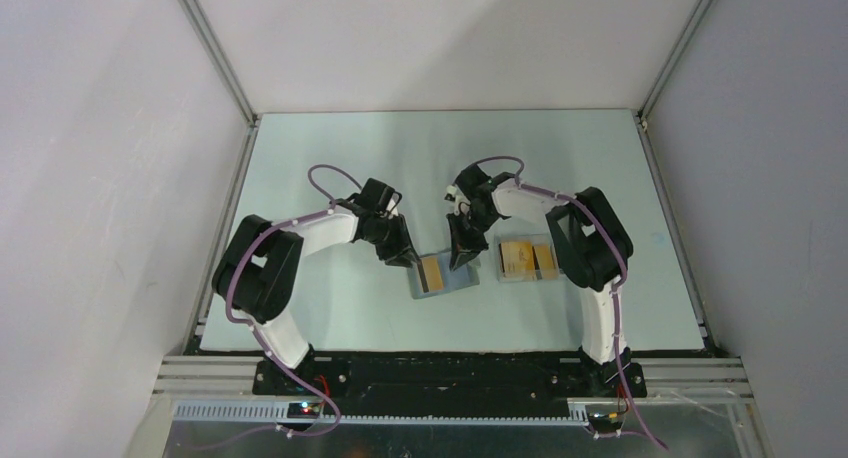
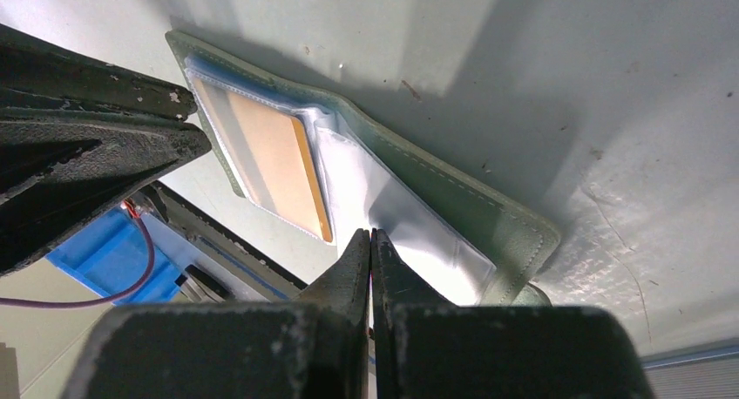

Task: Put the credit cards into the card holder
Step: Insert the credit card into the card holder.

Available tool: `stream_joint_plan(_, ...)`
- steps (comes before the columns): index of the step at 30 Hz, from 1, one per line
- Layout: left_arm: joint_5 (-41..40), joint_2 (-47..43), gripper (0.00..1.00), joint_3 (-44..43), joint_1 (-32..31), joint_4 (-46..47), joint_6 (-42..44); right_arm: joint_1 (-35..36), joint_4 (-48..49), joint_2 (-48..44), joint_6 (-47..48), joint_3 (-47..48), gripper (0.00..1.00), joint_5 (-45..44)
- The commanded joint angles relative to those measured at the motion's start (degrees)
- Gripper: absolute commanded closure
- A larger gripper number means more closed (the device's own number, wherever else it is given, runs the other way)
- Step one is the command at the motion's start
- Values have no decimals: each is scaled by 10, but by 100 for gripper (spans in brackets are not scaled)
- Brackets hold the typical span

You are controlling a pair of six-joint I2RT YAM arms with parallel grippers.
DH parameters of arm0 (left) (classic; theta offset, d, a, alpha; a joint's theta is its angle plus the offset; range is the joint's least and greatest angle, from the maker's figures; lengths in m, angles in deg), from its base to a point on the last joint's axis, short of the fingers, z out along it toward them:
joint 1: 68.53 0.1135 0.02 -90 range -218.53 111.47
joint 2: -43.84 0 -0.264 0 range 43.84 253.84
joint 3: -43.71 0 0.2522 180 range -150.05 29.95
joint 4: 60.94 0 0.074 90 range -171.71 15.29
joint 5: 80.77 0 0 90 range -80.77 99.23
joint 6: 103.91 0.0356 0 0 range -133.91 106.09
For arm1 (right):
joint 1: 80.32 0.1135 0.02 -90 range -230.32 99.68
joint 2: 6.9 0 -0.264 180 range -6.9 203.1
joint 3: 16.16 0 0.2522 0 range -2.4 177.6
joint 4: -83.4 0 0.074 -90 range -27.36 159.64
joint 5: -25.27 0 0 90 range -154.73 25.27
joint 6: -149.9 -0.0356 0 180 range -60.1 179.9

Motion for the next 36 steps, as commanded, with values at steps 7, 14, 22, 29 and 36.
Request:
stream_joint_plan(7, 18, 6, 69, -4, -5, 24, -11, -2, 0, 6, 7, 4, 100, 13)
stream_joint_plan(14, -25, 1, 68, 10, -6, 19, -7, -2, -1, 8, 7, 4, 100, 13)
stream_joint_plan(22, -2, 25, 68, -13, -19, 22, -8, -4, -4, 11, 9, 4, 100, 13)
stream_joint_plan(29, 4, -13, 70, -24, -24, 22, -17, -3, -4, 11, 10, 4, 100, 15)
stream_joint_plan(36, 6, -37, 70, -23, -25, 22, -23, -4, -3, 10, 10, 4, 100, 18)
